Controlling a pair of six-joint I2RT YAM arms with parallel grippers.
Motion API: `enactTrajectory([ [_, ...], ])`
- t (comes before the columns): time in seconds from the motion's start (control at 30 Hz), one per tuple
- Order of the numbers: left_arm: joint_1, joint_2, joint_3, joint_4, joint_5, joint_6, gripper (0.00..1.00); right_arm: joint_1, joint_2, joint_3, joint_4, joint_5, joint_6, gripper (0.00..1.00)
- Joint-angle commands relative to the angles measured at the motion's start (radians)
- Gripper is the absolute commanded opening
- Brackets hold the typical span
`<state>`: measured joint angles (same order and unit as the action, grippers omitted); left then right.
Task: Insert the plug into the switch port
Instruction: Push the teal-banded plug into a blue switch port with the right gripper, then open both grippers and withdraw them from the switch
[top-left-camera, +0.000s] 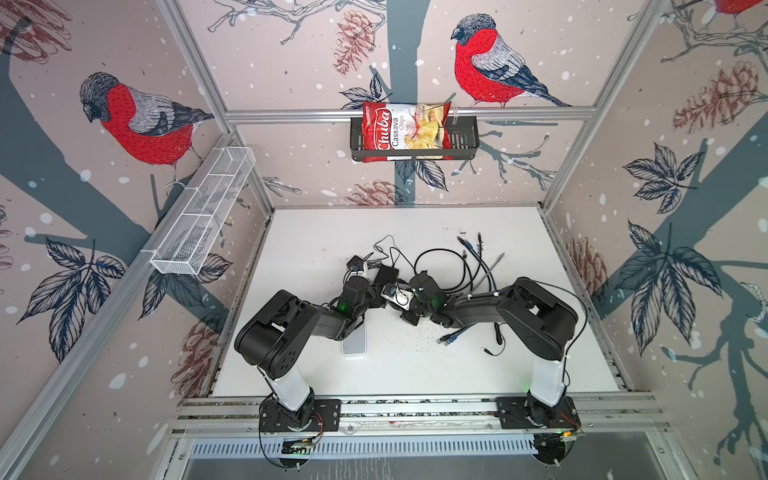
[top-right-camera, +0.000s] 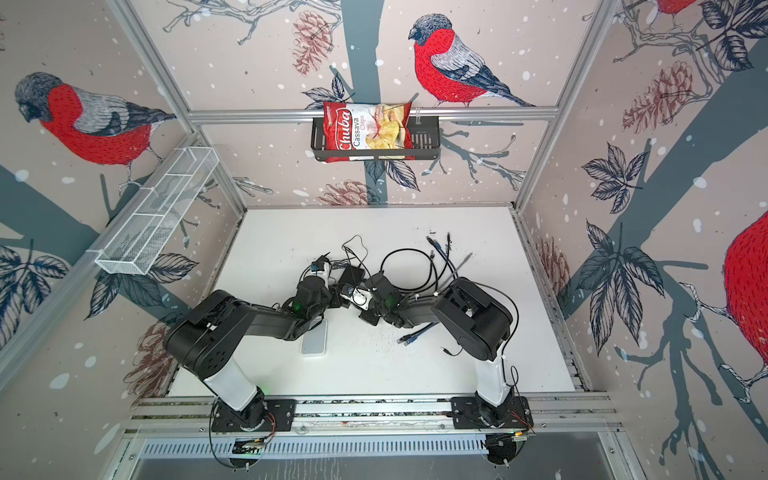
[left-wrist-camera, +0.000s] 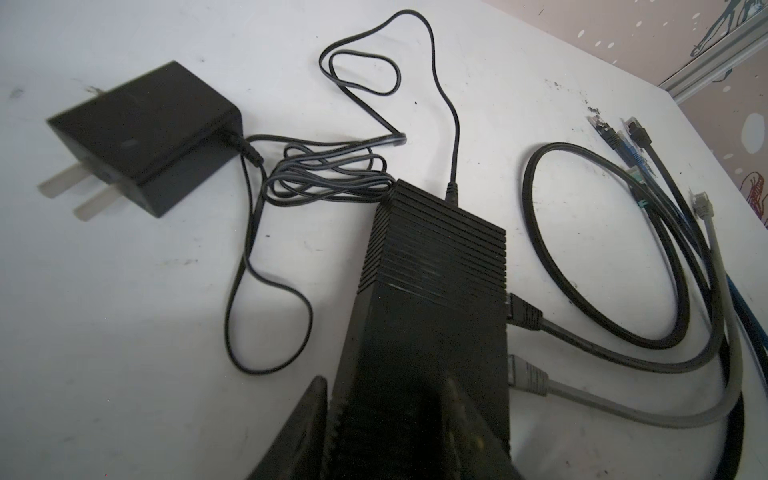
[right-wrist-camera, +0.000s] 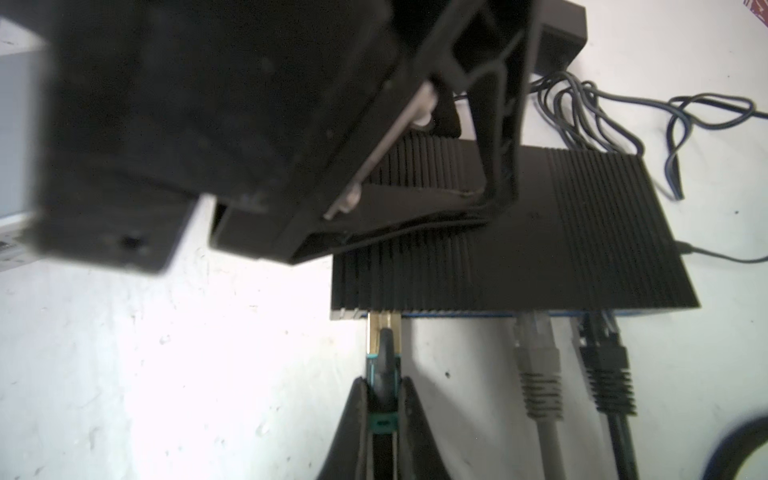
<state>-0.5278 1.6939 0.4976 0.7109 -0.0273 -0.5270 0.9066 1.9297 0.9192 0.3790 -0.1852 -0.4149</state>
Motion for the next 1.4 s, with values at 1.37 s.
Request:
enactTrajectory([
  [1.37, 0.103, -0.145, -0.021, -0.262, 0.040, -0.002, 0.53, -0.121, 0.222, 0.421, -0.228, -0.216, -0.202, 0.17],
])
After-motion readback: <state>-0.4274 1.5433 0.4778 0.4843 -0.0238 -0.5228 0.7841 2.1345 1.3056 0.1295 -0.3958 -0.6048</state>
